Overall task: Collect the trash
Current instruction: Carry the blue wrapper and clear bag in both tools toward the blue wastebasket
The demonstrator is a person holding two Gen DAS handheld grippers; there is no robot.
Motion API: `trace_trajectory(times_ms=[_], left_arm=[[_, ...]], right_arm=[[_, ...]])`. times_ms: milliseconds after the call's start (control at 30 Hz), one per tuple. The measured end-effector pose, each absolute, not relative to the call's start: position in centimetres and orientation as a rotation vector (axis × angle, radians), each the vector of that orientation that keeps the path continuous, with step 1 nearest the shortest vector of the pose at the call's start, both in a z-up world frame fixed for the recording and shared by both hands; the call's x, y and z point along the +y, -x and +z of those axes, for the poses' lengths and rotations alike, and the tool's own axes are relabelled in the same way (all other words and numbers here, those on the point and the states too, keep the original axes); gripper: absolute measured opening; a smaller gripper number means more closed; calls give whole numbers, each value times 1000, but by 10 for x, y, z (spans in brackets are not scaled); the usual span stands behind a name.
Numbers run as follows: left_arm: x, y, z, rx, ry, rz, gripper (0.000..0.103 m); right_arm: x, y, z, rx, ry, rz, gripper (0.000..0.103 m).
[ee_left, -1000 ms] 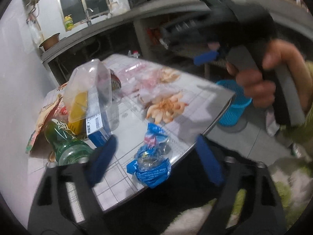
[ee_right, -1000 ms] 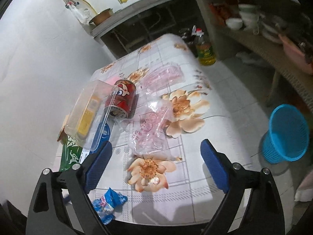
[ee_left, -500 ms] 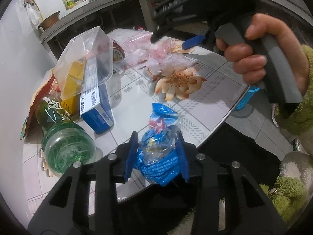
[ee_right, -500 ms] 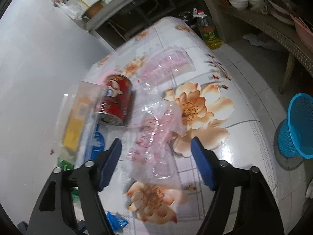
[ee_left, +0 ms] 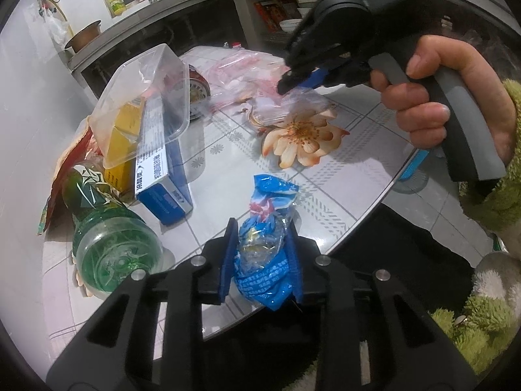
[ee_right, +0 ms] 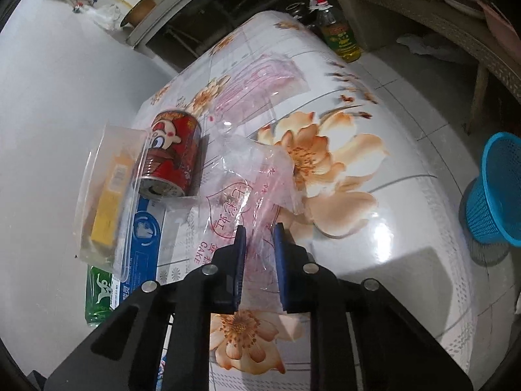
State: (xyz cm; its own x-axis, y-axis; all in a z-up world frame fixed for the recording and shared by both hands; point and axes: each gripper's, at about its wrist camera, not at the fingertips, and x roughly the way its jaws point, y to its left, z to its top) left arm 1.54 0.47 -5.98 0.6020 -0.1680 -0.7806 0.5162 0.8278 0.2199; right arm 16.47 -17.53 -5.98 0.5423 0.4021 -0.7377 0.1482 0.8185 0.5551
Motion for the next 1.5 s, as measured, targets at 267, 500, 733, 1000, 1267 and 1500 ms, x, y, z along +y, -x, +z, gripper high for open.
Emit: trace_trajectory(times_ms=[267,500,733,1000,1267,1500], left_arm=[[4,-13,-52,802,-456,-402,25],[-6,-16,-42,767,-458,-415,24],[-20,-22,-28,732,-438,-432,23],[-32,-32,-14,725,-393,-452,23],[-65,-54,4,737,-342,-518,23],[-168,-118,23,905,-210,-753,23]], right_arm=[[-199,-143,-50,942,-667,130,13],[-229,-116,-32,864,-695,84,13],[-265,-82,-19,787,-735,43,13],[-297,-51,-20,736,-796,13,12],[-349,-14,-31,682,-862,-130,12],[-421,33,-85,680,-1029,-370,12]])
